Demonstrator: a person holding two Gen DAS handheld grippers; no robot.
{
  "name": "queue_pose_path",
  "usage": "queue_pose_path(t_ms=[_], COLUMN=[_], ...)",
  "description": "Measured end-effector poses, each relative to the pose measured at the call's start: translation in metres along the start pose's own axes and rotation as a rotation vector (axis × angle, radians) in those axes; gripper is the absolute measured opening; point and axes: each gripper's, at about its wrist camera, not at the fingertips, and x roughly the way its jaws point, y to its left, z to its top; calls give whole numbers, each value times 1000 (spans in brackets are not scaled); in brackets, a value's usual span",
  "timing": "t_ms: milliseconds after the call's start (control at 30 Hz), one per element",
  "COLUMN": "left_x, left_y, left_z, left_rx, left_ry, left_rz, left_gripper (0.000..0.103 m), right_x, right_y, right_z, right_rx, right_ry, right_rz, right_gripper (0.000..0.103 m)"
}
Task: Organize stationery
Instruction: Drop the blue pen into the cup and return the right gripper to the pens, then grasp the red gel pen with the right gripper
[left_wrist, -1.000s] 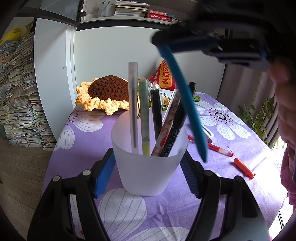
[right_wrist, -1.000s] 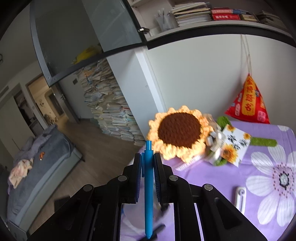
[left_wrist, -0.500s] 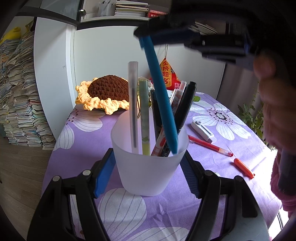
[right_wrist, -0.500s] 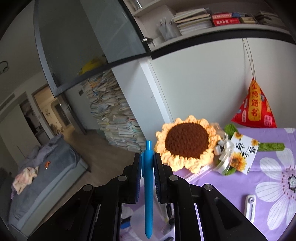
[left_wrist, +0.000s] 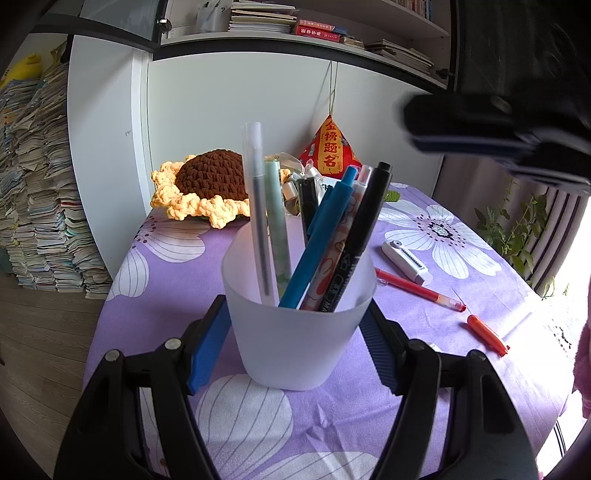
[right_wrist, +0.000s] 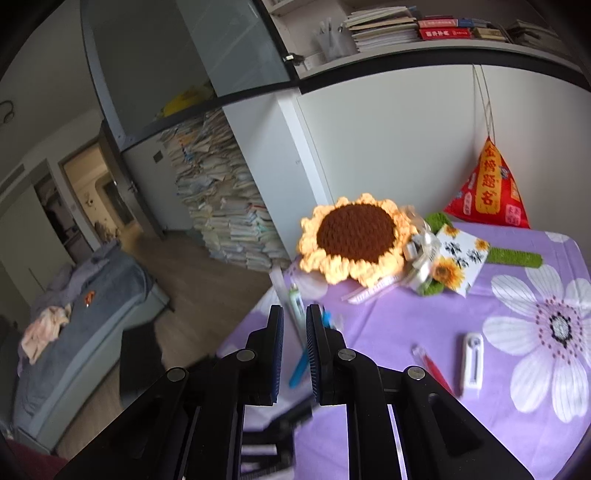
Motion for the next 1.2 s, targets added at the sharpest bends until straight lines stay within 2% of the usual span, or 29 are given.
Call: queue_pose_path(t_ms=[133, 200, 267, 367, 500, 700, 733, 800, 900, 1000, 1133, 1200], left_x=[0, 0, 0, 0, -1, -1, -1, -1, -2, -1, -1, 0], left_y=[0, 0, 0, 0, 0, 0, 0, 0, 1, 1, 0, 0], left_z=[0, 0, 0, 0, 0, 0, 0, 0, 0, 0, 0, 0], left_rx=[0, 1, 1, 1, 0, 1, 1, 0, 0, -1, -2, -2], left_ry=[0, 0, 0, 0, 1, 1, 3, 4, 5, 6, 9, 9], left_rz=[1, 1, 1, 1, 1, 2, 2, 1, 1, -1, -1, -1], left_gripper=[70, 70, 70, 70, 70, 70, 70, 70, 70, 70, 70, 70], right_x=[-15, -13, 1, 15, 25, 40, 40, 43, 49, 49, 32, 16], right_y=[-22, -39, -58, -80, -102, -117, -117, -112, -102, -95, -81, -73], right_z=[-4, -10, -25, -48, -65, -75, -75, -75, -76, -70, -68, -79], right_rx=[11, -3, -49, -101, -100, -99, -107, -138, -185, -160, -127, -122], right_ry=[44, 135, 274, 372, 450, 511, 499, 506, 526, 531, 539, 566], right_rz=[-81, -146, -214, -338, -328, -337, -337, -329, -326, -332, -329, -348], right_gripper=[14, 24, 33, 33, 33, 33, 33, 12, 10, 10, 10, 10])
